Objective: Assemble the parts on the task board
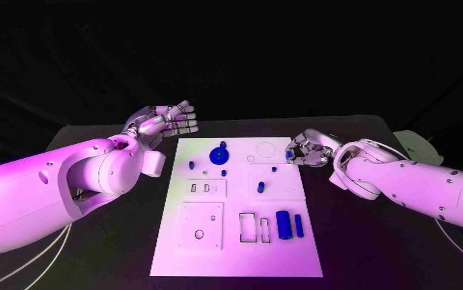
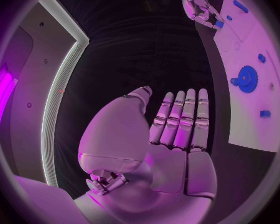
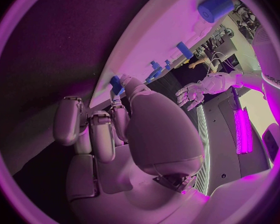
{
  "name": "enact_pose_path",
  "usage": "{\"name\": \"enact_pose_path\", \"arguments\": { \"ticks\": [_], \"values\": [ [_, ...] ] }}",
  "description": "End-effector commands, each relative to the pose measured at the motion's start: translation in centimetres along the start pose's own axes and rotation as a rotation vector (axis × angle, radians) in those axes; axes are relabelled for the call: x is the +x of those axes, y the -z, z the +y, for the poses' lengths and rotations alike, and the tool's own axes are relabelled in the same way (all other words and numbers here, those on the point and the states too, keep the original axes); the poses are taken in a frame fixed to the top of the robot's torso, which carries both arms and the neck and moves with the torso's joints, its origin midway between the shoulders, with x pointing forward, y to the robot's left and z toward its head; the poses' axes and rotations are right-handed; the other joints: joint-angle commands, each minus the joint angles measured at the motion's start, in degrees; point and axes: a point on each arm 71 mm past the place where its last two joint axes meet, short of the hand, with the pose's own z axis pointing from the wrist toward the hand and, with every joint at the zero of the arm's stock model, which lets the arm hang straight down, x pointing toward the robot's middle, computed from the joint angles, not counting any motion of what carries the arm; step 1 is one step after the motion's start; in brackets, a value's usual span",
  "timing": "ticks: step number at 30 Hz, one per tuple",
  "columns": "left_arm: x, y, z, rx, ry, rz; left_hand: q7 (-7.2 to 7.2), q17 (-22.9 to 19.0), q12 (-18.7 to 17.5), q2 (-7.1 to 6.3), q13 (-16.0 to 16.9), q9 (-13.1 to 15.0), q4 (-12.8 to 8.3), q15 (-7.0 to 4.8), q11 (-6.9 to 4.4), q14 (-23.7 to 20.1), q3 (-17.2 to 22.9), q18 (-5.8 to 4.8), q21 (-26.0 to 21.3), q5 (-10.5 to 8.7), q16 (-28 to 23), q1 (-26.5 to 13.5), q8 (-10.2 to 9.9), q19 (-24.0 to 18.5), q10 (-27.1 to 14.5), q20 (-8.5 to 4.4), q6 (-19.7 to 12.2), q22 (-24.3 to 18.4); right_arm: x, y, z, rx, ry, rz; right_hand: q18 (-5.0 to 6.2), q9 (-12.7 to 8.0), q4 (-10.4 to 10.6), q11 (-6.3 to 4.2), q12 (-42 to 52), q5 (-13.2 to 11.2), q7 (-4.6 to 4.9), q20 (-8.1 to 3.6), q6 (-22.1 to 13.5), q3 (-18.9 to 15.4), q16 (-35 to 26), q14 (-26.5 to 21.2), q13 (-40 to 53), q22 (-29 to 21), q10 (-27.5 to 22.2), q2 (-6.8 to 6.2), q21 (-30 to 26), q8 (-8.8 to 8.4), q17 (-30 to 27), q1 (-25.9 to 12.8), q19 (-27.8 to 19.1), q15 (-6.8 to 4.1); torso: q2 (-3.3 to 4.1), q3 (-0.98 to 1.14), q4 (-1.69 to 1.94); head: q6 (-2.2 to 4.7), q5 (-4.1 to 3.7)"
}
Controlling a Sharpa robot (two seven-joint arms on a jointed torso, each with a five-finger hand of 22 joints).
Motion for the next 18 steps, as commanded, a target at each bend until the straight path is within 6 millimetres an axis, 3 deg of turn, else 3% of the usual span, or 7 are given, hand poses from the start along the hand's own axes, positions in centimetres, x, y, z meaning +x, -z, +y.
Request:
{"name": "enact_pose_path", "arguments": {
  "ticks": [1,18],
  "values": [
    [0.22,0.0,-0.07,0.003,0.008,0.02,1.87,-0.1,0.0,-0.04,0.0,0.0,-0.1,0.35,-0.02,0.0,0.0,0.33,-0.3,-0.17,-0.2,0.4,-0.2,0.3,-0.4,-0.01,-0.4,-0.1,0.16,-0.04,-0.04,0.001,0.011,0.014,-0.67,0.1,-0.2,-0.02,0.4,-0.2,-0.11,-0.13,0.5,0.0,0.3,5.0,2.3,0.2,0.4,0.7,0.3,0.41,11.2,-0.2,0.3,-0.37,0.0,-0.02,-0.07,-0.01,0.09],
    [0.15,0.01,-0.07,0.002,0.008,0.018,1.87,-0.1,0.0,-0.04,0.0,0.0,-0.1,0.35,-0.02,0.0,0.0,0.33,-0.3,-0.17,-0.2,0.4,-0.2,0.3,-0.4,-0.01,-0.4,-0.1,-0.11,-0.17,-0.09,0.017,0.014,-0.033,-1.11,1.5,-1.2,-1.65,1.2,-0.9,-1.92,-1.4,3.3,1.5,0.9,5.4,3.4,2.1,2.1,3.03,2.0,3.6,12.6,0.2,1.8,-1.79,-0.04,0.07,-0.07,-0.22,0.16]
  ]
}}
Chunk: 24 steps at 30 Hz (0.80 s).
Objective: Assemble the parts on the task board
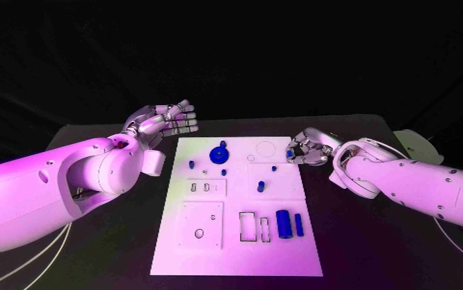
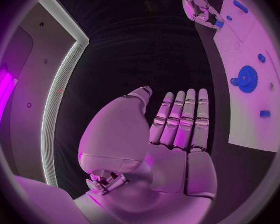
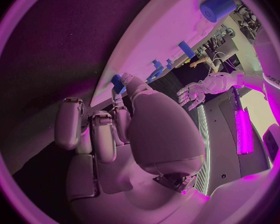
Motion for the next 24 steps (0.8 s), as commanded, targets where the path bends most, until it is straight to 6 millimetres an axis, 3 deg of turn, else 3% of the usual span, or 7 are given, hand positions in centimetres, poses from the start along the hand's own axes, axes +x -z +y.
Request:
{"name": "enact_pose_path", "arguments": {
  "ticks": [1,7,13,20,24],
  "values": [
    [0.2,0.0,-0.1,0.003,0.008,0.018,1.87,-0.1,0.0,-0.04,0.0,0.0,-0.1,0.35,-0.02,0.0,0.0,0.33,-0.3,-0.17,-0.2,0.4,-0.2,0.3,-0.4,-0.01,-0.4,-0.1,-0.1,0.0,0.0,0.007,0.012,-0.025,-1.14,0.8,-0.2,-0.06,0.4,-0.8,-0.33,-0.14,0.7,0.6,0.2,5.4,3.5,0.5,0.5,1.24,0.5,0.56,12.7,0.5,0.5,-0.46,-0.03,0.04,-0.05,0.02,0.13],
    [0.1,0.0,-0.1,0.002,0.007,0.016,1.87,-0.1,0.0,-0.04,0.0,0.0,-0.1,0.35,-0.02,0.0,0.0,0.33,-0.3,-0.17,-0.2,0.4,-0.2,0.3,-0.4,-0.01,-0.4,-0.1,-0.2,0.2,0.7,0.007,0.013,-0.046,-1.29,1.0,-0.1,-0.16,0.4,-1.0,-0.42,-0.31,0.6,1.0,0.2,5.4,3.7,1.1,0.8,1.82,1.0,0.85,12.6,0.3,1.0,-0.58,-0.09,0.0,-0.1,-0.15,0.36],
    [0.0,0.0,-0.1,0.001,0.007,0.015,1.89,-0.1,0.0,-0.01,0.0,0.0,0.0,0.35,-0.01,0.0,0.0,0.32,-0.3,-0.17,-0.2,0.4,-0.2,0.3,-0.4,-0.01,-0.4,-0.1,-0.7,0.2,3.1,-0.012,0.025,-0.063,-1.48,1.1,0.3,-0.21,0.4,-1.0,-0.45,-0.42,0.2,1.4,0.1,5.4,3.6,1.8,0.9,2.48,1.7,1.05,12.4,-0.4,1.5,-0.65,-0.17,-0.1,-0.09,0.02,0.33],
    [0.2,-0.1,0.0,0.0,0.007,0.017,1.89,-0.1,0.0,-0.01,0.0,0.0,0.0,0.35,-0.01,0.0,0.0,0.32,-0.3,-0.17,-0.2,0.4,-0.2,0.3,-0.4,-0.01,-0.4,-0.1,-0.3,-0.1,8.7,-0.115,0.043,-0.041,-1.67,1.1,0.5,-0.22,0.6,-1.0,-0.46,-0.47,0.0,1.4,0.0,5.3,3.9,2.5,1.2,2.42,2.3,1.16,12.3,-0.8,2.1,-0.68,-0.15,-0.18,0.06,-0.34,1.0],
    [0.3,-0.2,0.0,-0.001,0.008,0.02,1.89,-0.1,0.0,-0.01,0.0,0.0,0.0,0.35,-0.01,0.0,0.0,0.32,-0.3,-0.17,-0.2,0.4,-0.2,0.3,-0.4,-0.01,-0.4,-0.1,0.8,-0.7,12.3,-0.186,0.054,-0.012,-1.74,1.2,0.6,-0.25,0.7,-1.0,-0.51,-0.49,0.0,1.4,0.0,5.3,4.1,2.8,1.4,2.36,2.6,1.26,12.2,-1.0,2.3,-0.7,-0.14,-0.2,0.08,-0.55,1.84]
  ]
}}
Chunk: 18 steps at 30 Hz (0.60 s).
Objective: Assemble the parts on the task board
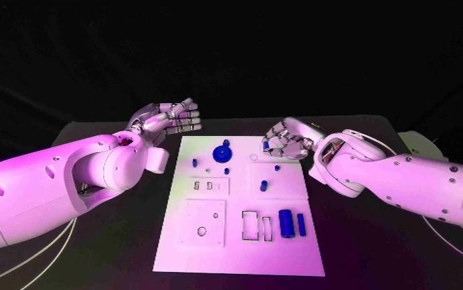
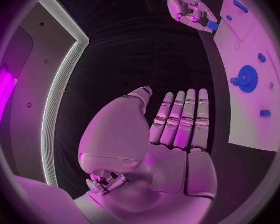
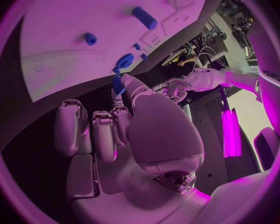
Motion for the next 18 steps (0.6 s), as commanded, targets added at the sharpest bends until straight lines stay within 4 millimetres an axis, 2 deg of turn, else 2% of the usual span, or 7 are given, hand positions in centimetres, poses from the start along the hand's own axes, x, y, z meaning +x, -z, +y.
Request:
{"name": "enact_pose_path", "arguments": {
  "ticks": [1,4,8,11,13,18],
  "values": [
    [0.4,-0.1,0.0,0.002,0.009,0.022,1.89,-0.1,0.0,-0.01,0.0,0.0,0.0,0.36,-0.01,0.0,0.0,0.33,-0.3,-0.17,-0.2,0.4,-0.2,0.3,-0.4,-0.01,-0.4,0.0,1.1,-0.8,2.4,-0.027,0.053,0.027,-0.83,1.3,0.2,0.02,0.4,0.4,-0.11,0.13,0.4,0.3,0.0,5.1,4.1,2.8,0.5,0.24,0.2,1.0,12.2,-0.2,0.4,-0.48,0.08,-0.02,0.08,-0.11,0.82],
    [0.5,-0.1,0.0,0.001,0.009,0.024,1.9,-0.1,0.0,0.0,0.0,0.0,0.0,0.36,0.0,0.0,0.0,0.33,-0.3,-0.17,-0.2,0.4,-0.2,0.3,-0.5,-0.01,-0.4,-0.1,2.2,-1.5,4.4,-0.061,0.061,0.057,-0.86,1.3,0.2,-0.02,0.5,0.4,-0.14,0.09,0.4,0.2,-0.1,5.1,4.2,2.9,0.6,-0.11,0.3,1.12,12.0,-0.6,0.6,-0.53,0.12,-0.01,0.06,-0.22,1.5],
    [0.7,-0.2,0.0,0.001,0.01,0.027,1.92,-0.1,0.0,0.02,0.0,0.0,0.0,0.36,0.0,0.0,0.0,0.33,-0.3,-0.17,-0.2,0.3,-0.2,0.3,-0.5,-0.01,-0.4,-0.1,3.9,-2.5,6.5,-0.089,0.079,0.094,-0.92,1.4,0.3,-0.03,0.6,0.5,-0.15,0.07,0.3,0.2,-0.1,5.1,4.3,3.2,0.7,-0.24,0.6,1.18,12.0,-0.7,0.8,-0.54,0.17,-0.09,0.08,-0.31,1.82],
    [0.8,-0.3,0.0,0.0,0.011,0.03,1.92,-0.1,0.0,0.02,0.0,0.0,0.0,0.36,0.0,0.0,0.0,0.33,-0.3,-0.17,-0.2,0.3,-0.2,0.3,-0.5,-0.01,-0.4,-0.1,5.1,-3.0,7.3,-0.097,0.091,0.113,-0.93,1.4,0.3,-0.03,0.6,0.5,-0.15,0.07,0.3,0.2,-0.1,5.1,4.4,3.2,0.8,-0.25,0.6,1.18,12.0,-0.7,0.8,-0.54,0.14,-0.11,0.05,-0.57,2.14],
    [0.9,-0.3,0.0,0.0,0.011,0.032,1.92,-0.1,0.0,0.02,0.0,0.0,0.0,0.36,0.0,0.0,0.0,0.33,-0.3,-0.17,-0.2,0.3,-0.2,0.3,-0.5,-0.01,-0.4,-0.1,6.1,-3.2,8.0,-0.103,0.103,0.129,-0.95,1.4,0.2,-0.05,0.6,0.5,-0.17,0.06,0.3,0.2,-0.1,5.1,4.4,3.3,0.8,-0.29,0.7,1.21,12.0,-0.7,0.8,-0.55,0.2,0.0,-0.04,-0.71,2.65],
    [1.0,-0.3,0.0,-0.001,0.012,0.034,1.92,-0.1,0.0,0.02,0.0,0.0,0.0,0.36,0.0,0.0,0.0,0.33,-0.3,-0.17,-0.2,0.3,-0.2,0.3,-0.5,-0.01,-0.4,-0.1,7.7,-3.4,8.7,-0.109,0.125,0.154,-0.99,1.4,0.1,-0.1,0.6,0.7,-0.23,0.02,0.3,0.3,-0.1,5.1,4.4,3.4,0.8,-0.39,0.8,1.3,12.0,-0.6,1.0,-0.59,0.19,0.04,-0.13,-1.13,3.4]
  ]
}}
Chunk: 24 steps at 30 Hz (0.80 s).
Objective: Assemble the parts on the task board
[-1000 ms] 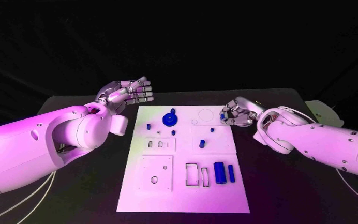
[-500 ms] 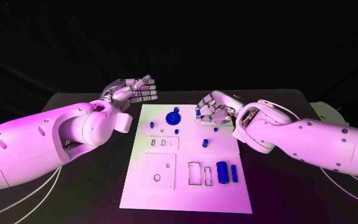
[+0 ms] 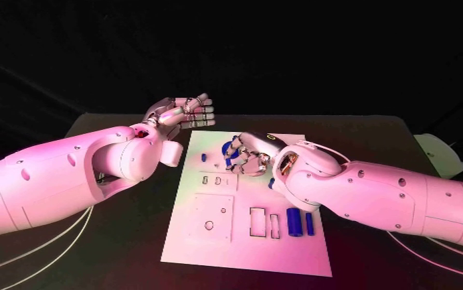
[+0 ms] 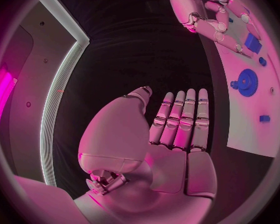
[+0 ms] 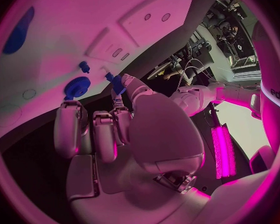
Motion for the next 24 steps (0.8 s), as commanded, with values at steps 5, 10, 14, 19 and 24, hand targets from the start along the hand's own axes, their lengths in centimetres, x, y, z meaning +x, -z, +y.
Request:
{"name": "enact_pose_path", "arguments": {
  "ticks": [5,10,14,19,24],
  "values": [
    [0.3,0.0,-0.1,0.002,0.008,0.021,1.92,-0.1,0.0,0.02,0.0,0.0,0.0,0.36,0.0,0.0,0.0,0.33,-0.3,-0.17,-0.2,0.3,-0.2,0.3,-0.5,-0.01,-0.4,-0.1,1.9,-0.3,0.5,0.012,0.089,0.054,-1.04,1.5,-0.2,-0.12,0.4,0.4,-0.24,-0.01,0.4,0.3,-0.1,5.3,4.5,3.6,0.5,-0.12,0.5,1.37,12.0,-0.2,0.7,-0.41,0.01,0.09,-0.15,-0.78,0.91],
    [0.4,-0.1,-0.1,0.001,0.008,0.021,1.94,-0.1,0.0,0.04,0.0,0.0,0.0,0.37,0.02,0.0,-0.1,0.33,-0.4,-0.17,-0.3,0.3,-0.2,0.3,-0.5,-0.01,-0.4,-0.1,2.9,-0.4,0.8,0.001,0.111,0.067,-1.09,1.5,-0.3,-0.15,0.5,0.4,-0.25,-0.03,0.4,0.3,0.0,5.3,4.6,3.8,0.6,-0.2,0.7,1.45,12.2,-0.2,0.9,-0.44,-0.03,0.18,-0.14,-1.08,1.21],
    [0.4,-0.1,0.0,0.001,0.008,0.021,1.94,-0.1,0.0,0.04,0.0,0.0,0.0,0.37,0.02,0.0,-0.1,0.33,-0.4,-0.17,-0.3,0.3,-0.2,0.3,-0.5,-0.01,-0.4,-0.1,3.3,-0.5,1.0,-0.002,0.121,0.069,-1.11,1.5,-0.3,-0.14,0.5,0.4,-0.24,-0.04,0.4,0.3,0.0,5.4,4.6,3.9,0.7,-0.28,0.7,1.49,12.2,-0.3,0.9,-0.45,-0.06,0.18,-0.12,-1.25,1.32],
    [0.4,-0.1,0.0,0.001,0.008,0.022,1.94,-0.1,0.0,0.04,0.0,0.0,0.0,0.37,0.02,0.0,-0.1,0.33,-0.4,-0.17,-0.3,0.3,-0.2,0.3,-0.5,-0.01,-0.4,-0.1,3.7,-0.6,1.0,0.0,0.135,0.067,-1.15,1.5,-0.3,-0.14,0.6,0.3,-0.24,-0.05,0.4,0.3,0.1,5.4,4.7,4.0,0.7,-0.33,0.9,1.52,12.4,-0.3,1.0,-0.45,-0.05,0.16,-0.08,-1.33,1.42],
    [0.4,-0.1,0.0,0.001,0.008,0.022,1.94,-0.1,0.0,0.04,0.0,0.0,0.0,0.37,0.02,0.0,-0.1,0.33,-0.4,-0.17,-0.3,0.3,-0.2,0.3,-0.5,-0.01,-0.4,-0.1,4.1,-0.7,1.0,0.002,0.138,0.075,-1.16,1.5,-0.3,-0.14,0.6,0.2,-0.24,-0.07,0.4,0.3,0.1,5.4,4.7,4.0,0.7,-0.41,0.9,1.57,12.4,-0.4,1.1,-0.46,-0.01,0.16,-0.12,-1.36,1.51]
  ]
}}
